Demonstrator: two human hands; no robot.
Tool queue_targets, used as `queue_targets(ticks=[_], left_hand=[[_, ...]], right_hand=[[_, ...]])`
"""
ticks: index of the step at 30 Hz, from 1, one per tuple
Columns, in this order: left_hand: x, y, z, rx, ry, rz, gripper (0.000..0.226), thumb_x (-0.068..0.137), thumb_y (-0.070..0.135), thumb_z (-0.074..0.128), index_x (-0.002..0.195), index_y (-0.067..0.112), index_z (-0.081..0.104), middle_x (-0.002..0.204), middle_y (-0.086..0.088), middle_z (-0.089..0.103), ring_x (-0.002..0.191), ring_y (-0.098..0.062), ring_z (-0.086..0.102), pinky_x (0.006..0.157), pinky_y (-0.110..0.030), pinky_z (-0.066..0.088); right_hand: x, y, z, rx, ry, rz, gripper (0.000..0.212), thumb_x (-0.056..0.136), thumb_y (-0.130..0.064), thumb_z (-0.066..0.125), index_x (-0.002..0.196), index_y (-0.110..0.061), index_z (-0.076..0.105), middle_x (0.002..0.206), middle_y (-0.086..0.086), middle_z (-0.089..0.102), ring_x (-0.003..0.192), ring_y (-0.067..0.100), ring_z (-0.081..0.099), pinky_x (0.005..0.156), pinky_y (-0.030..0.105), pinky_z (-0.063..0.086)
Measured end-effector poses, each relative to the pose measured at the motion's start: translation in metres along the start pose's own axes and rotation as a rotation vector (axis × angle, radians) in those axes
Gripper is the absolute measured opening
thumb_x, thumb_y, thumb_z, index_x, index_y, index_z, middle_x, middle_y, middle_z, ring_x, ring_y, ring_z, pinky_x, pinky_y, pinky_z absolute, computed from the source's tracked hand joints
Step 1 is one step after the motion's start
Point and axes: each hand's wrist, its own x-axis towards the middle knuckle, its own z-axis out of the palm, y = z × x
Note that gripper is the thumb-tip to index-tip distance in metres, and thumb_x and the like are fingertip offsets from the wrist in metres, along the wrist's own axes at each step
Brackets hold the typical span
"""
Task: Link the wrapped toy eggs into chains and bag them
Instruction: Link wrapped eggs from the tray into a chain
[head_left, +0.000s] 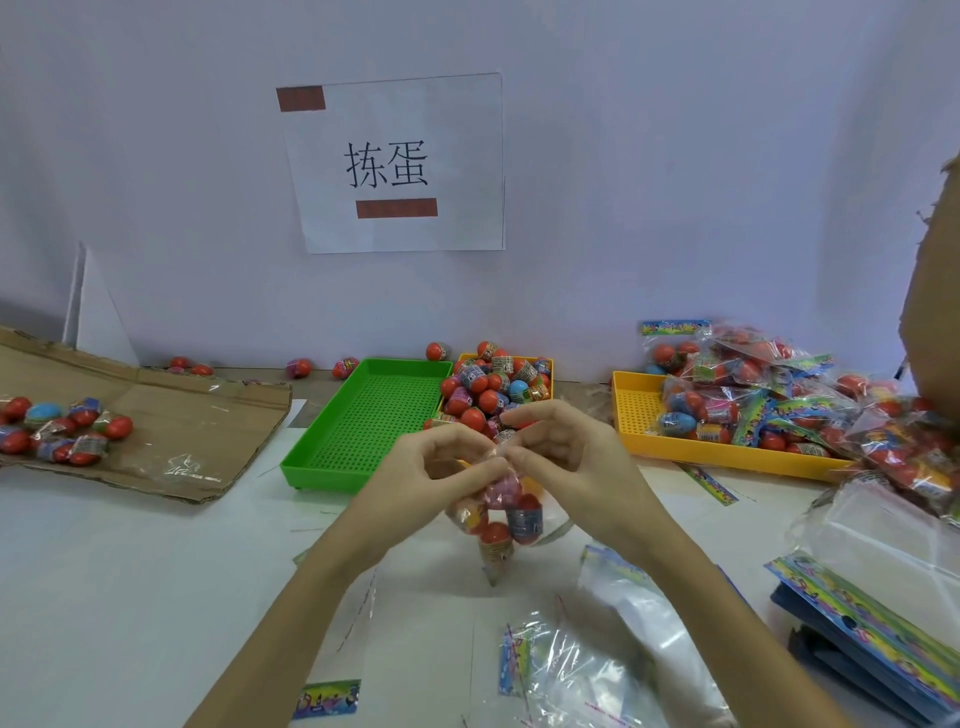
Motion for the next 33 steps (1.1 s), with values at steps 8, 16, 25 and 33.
queue_targets(ticks=[8,16,25,33], left_hand=[[0.004,-0.006,0.001,-0.156,0.293,-0.067,0.013,0.091,0.023,0.078,0.096,0.012,0.079,0.094,-0.012,0.078,0.082,-0.021,0.072,0.071,-0.033,0.059],[0.007,-0.009,0.011,-0.506,0.33,-0.159,0.018,0.086,0.02,0.078,0.091,0.003,0.075,0.092,-0.011,0.076,0.082,-0.017,0.072,0.075,-0.027,0.06],[0.005,-0.004,0.013,-0.393,0.217,-0.125,0.037,0.083,0.036,0.08,0.093,0.001,0.074,0.091,-0.02,0.072,0.082,-0.026,0.07,0.073,-0.038,0.06],[0.006,-0.008,0.013,-0.452,0.449,-0.166,0.024,0.086,0.035,0.081,0.071,0.018,0.072,0.079,-0.012,0.073,0.07,-0.021,0.072,0.058,-0.03,0.059]], right_hand=[[0.003,0.008,-0.018,-0.085,0.062,0.172,0.007,0.094,-0.03,0.072,0.098,-0.028,0.078,0.091,-0.012,0.077,0.088,0.005,0.072,0.078,0.023,0.059],[0.004,0.009,-0.015,-0.008,0.185,0.179,0.006,0.09,-0.024,0.077,0.086,-0.021,0.079,0.081,-0.006,0.077,0.078,0.008,0.072,0.07,0.016,0.056],[0.003,0.007,-0.014,-0.008,0.141,0.164,0.005,0.091,-0.023,0.076,0.087,-0.024,0.079,0.084,-0.006,0.077,0.082,0.008,0.072,0.075,0.02,0.058],[0.001,0.001,-0.007,0.105,0.13,0.234,0.024,0.09,-0.041,0.072,0.103,-0.023,0.078,0.086,-0.004,0.077,0.076,0.004,0.07,0.068,0.017,0.054]])
